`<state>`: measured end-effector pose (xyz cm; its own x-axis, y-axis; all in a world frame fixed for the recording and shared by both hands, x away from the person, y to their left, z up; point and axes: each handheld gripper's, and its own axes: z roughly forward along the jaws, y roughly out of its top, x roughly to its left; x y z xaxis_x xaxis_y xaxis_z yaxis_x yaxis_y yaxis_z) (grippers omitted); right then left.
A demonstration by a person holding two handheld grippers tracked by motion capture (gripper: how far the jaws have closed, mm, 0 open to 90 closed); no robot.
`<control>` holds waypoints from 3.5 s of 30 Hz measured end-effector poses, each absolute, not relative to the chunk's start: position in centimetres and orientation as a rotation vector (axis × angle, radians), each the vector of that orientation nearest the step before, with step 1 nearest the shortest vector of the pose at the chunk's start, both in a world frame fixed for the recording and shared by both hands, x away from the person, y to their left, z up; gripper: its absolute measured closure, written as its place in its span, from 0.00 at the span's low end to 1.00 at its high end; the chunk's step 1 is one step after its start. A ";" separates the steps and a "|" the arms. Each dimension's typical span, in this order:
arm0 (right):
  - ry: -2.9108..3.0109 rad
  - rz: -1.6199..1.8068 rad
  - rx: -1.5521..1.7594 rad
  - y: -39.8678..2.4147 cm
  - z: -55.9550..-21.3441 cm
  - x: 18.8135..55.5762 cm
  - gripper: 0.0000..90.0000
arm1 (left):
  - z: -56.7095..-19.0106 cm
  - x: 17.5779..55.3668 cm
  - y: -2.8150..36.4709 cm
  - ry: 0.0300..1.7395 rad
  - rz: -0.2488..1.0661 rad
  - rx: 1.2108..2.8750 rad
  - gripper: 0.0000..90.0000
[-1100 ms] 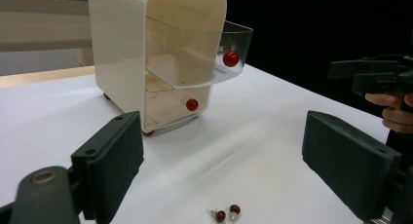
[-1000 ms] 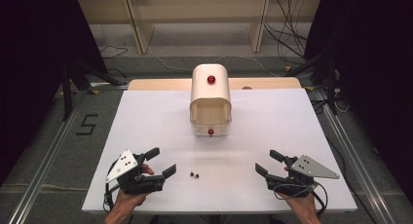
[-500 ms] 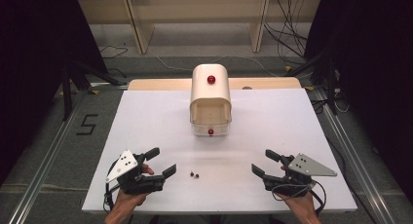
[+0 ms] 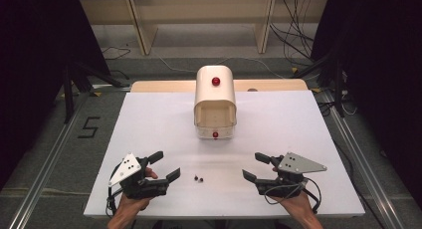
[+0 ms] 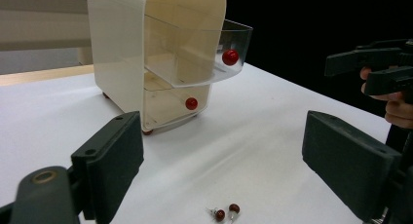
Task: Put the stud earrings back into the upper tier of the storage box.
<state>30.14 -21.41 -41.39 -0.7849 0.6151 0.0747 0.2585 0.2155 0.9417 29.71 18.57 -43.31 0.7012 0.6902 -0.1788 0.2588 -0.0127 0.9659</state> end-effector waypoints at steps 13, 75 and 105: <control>2.380 1.519 0.716 -17.2 -41.8 32.0 0.37 | -43.3 29.7 18.6 0.798 0.409 1.585 0.16; 2.871 0.962 0.433 -6.0 -48.1 36.7 0.88 | -43.1 29.7 19.0 0.806 0.400 1.561 0.17; 2.666 1.291 0.541 -8.4 -41.1 36.4 0.89 | -43.3 29.8 19.0 0.815 0.399 1.560 0.17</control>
<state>36.37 -8.39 -41.12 -0.9272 0.3726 0.0381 0.2609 0.5695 0.7795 29.82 18.99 -43.27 0.6884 0.6960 -0.2043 0.2659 0.0199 0.9638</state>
